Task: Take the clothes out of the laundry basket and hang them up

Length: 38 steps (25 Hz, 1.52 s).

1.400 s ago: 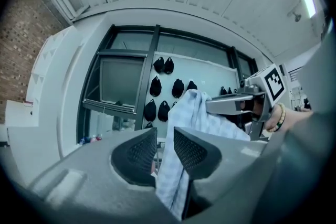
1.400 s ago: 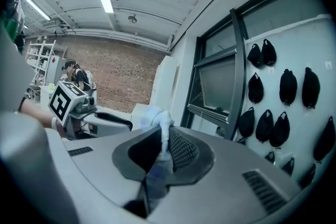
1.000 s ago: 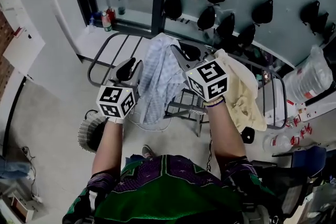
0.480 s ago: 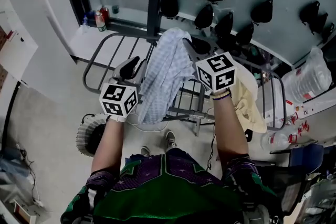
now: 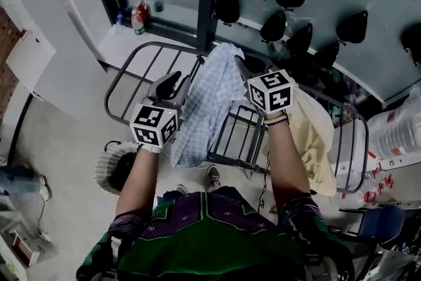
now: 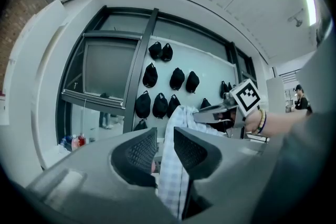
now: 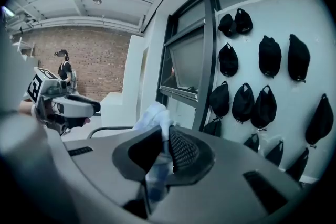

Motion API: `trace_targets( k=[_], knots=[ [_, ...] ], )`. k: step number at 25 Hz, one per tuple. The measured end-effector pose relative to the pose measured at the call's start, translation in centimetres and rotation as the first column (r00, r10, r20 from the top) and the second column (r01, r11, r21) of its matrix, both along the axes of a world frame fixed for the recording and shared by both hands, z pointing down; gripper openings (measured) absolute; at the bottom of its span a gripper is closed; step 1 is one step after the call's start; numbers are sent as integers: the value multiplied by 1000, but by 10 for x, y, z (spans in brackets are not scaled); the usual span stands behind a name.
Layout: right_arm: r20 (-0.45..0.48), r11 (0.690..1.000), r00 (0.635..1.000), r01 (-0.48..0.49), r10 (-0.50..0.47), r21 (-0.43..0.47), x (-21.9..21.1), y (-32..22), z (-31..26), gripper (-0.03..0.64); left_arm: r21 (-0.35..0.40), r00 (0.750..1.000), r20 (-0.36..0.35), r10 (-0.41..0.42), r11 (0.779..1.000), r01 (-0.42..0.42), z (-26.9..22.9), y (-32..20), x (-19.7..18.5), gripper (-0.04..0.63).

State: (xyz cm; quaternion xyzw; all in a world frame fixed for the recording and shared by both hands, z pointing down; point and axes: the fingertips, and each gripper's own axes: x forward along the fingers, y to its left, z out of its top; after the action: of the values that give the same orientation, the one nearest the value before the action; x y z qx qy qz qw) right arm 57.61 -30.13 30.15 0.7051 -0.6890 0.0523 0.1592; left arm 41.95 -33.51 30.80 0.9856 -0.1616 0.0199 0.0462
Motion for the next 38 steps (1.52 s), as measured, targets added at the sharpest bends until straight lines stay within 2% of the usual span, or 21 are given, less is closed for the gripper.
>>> trace_targets(
  k=[11, 23, 31, 35, 38],
  knots=[
    [107, 992, 994, 15, -2, -123, 59, -39, 100, 40, -58, 996, 59, -68, 996, 72, 40, -33, 46, 107],
    [191, 973, 980, -7, 52, -229, 89, -56, 182, 43, -92, 987, 126, -99, 990, 111, 75, -45, 56, 107],
    [176, 964, 983, -6, 55, -267, 92, -66, 209, 52, -107, 983, 153, -98, 988, 115, 91, -47, 57, 107],
    [165, 962, 984, -15, 62, -274, 93, -68, 212, 102, -105, 983, 158, -97, 988, 114, 92, -50, 56, 107],
    [160, 961, 985, -20, 66, -274, 93, -67, 209, 117, -102, 983, 154, -95, 989, 112, 90, -51, 55, 107]
  ],
)
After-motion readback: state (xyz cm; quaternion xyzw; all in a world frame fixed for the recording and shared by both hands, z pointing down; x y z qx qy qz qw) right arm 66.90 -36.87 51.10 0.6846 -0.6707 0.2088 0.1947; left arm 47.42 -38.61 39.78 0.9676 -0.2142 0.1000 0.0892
